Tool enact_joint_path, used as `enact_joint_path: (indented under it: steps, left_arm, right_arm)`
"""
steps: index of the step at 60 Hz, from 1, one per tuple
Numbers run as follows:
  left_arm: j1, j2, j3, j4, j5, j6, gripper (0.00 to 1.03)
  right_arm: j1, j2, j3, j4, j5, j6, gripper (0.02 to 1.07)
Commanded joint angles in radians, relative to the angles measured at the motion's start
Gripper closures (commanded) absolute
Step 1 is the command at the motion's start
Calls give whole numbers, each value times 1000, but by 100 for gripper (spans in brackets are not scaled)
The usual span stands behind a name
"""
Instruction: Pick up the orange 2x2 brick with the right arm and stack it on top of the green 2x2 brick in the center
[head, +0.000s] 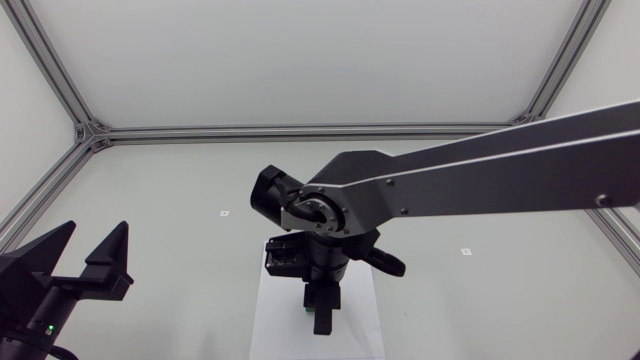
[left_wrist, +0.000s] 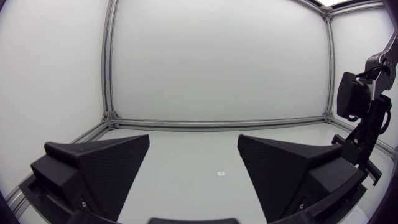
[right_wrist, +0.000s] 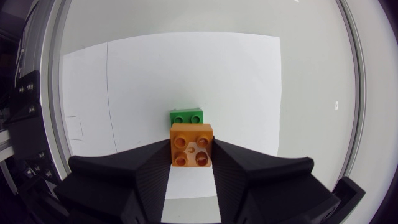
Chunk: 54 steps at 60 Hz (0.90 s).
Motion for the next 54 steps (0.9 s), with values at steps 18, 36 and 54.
enact_joint_path:
  steps: [18, 36, 54]
  left_arm:
    - [4, -8, -41, -15, 4, 13, 4]
    - [4, -8, -41, -13, 4, 13, 4]
    - [4, -8, -41, -13, 4, 13, 4]
  right_arm:
    - [12, 48, 27, 3, 14, -9, 101]
    - [27, 64, 33, 7, 14, -9, 101]
    - [27, 76, 31, 10, 16, -10, 101]
